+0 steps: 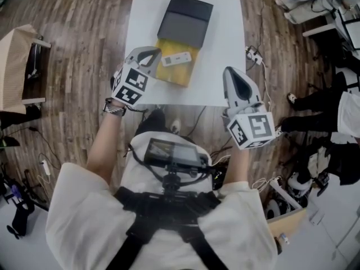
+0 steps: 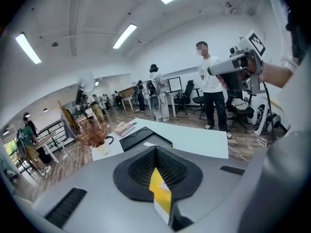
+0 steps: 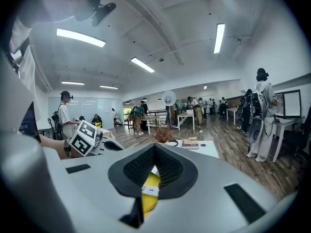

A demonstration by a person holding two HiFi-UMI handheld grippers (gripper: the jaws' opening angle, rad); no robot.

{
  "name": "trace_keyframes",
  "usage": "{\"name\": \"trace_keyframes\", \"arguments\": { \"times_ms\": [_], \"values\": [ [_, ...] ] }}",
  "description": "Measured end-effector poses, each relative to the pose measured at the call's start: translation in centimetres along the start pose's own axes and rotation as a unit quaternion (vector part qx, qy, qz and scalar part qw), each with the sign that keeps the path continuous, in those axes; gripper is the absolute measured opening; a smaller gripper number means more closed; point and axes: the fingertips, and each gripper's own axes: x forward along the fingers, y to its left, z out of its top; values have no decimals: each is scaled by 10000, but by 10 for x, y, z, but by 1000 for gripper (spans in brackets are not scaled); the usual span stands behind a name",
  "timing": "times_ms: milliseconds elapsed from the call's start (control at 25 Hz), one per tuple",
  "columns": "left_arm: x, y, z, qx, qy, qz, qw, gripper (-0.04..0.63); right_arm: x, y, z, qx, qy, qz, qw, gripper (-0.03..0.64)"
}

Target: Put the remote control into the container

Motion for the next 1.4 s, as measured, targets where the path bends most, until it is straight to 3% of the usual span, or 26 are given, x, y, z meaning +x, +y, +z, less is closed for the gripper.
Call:
{"name": "trace_keyframes", "arguments": {
  "times_ms": [320, 800, 1120, 1400],
  "values": [
    [-62, 21, 48, -488, -995, 586, 9921, 12, -12, 15, 31, -356, -243, 6, 9991, 4],
    [-118, 46, 132, -350, -2026, 959, 9739, 12, -23, 12, 86, -619, -654, -174, 9958, 3],
    [-143, 62, 162, -185, -2422, 1245, 9620, 12, -24, 12, 113, -762, -870, -249, 9930, 3],
    [-154, 67, 170, -188, -2516, 1328, 9585, 12, -25, 14, 125, -855, -833, -277, 9925, 3]
  ]
}}
